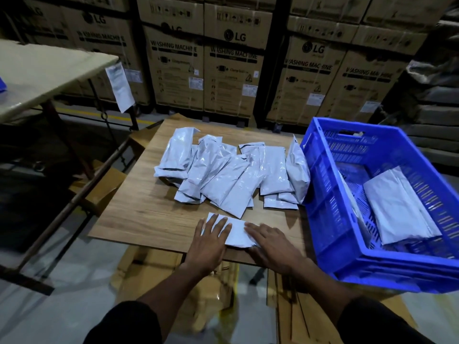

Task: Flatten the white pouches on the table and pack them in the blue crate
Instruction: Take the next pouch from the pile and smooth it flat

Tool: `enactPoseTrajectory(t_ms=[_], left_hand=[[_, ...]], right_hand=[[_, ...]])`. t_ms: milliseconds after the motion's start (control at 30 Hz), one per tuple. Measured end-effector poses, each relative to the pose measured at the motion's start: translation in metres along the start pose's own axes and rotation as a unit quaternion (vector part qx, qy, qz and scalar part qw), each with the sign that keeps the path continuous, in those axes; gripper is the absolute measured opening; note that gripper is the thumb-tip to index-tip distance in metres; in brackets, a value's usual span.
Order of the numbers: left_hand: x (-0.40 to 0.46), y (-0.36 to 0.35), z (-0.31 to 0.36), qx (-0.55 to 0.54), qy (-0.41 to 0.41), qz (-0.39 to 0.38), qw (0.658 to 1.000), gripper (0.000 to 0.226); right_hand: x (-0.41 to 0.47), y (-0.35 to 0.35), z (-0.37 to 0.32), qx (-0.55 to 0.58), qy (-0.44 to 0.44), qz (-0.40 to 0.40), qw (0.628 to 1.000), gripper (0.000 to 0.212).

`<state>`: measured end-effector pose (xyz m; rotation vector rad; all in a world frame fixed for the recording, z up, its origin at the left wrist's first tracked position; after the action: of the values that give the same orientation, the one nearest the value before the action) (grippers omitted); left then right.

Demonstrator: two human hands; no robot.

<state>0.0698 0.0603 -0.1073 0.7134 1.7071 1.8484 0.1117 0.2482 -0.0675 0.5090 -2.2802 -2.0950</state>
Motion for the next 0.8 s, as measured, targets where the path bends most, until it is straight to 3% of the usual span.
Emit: enactPoseTrajectory(t_ms=[100,167,233,333,433,467,567,667,800], left_hand=[[0.004,0.016,-0.005,0.014,0.008,0.020,1.000,0.071],[0.006,0.023,-0.008,0.012,0.025,0.040,0.999,0.070],[0.007,0.028,-0.011,0.018,0.034,0.068,0.997,0.067],[0.006,0.033,-0.012,0.021,0.021,0.106,0.994,0.060],[0.003,0.041,-0.013,0.015,0.007,0.158,0.987,0.050],[0.002,0.045,-0.013,0.011,0.015,0.176,0.984,0.045],[-0.003,0.061,-0.011,0.000,0.060,0.211,0.976,0.053],[-0.008,0.063,-0.005,0.017,0.029,0.223,0.974,0.065],[-0.008,0.034,0.003,0.025,-0.021,0.139,0.990,0.059]], right_hand=[[-0.011,0.003,-0.009,-0.016,0.049,0.075,0.996,0.059],[-0.019,0.002,-0.016,-0.093,0.125,0.101,0.983,0.077],[-0.023,-0.002,-0.016,-0.166,0.189,0.103,0.963,0.082],[-0.020,-0.001,-0.015,-0.182,0.221,0.159,0.945,0.052],[-0.014,0.027,-0.020,-0.049,0.198,0.243,0.948,0.012],[-0.011,0.039,-0.022,0.009,0.178,0.243,0.953,0.008],[0.003,0.056,-0.009,0.157,0.069,0.184,0.968,0.022],[0.009,0.066,0.002,0.316,-0.005,0.096,0.944,0.043],[0.013,0.075,0.006,0.388,-0.055,-0.068,0.917,0.039]])
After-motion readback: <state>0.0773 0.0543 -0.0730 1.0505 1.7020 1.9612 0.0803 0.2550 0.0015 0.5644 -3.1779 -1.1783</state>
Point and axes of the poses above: each hand's wrist, its own x-axis towards the middle knuckle, its own y-axis out of the back of the hand, z = x × y, the point moved 5 cm from there along x, towards the middle knuckle, and after that the axes turned 7 degrees about -y, right-handed, at the moved point
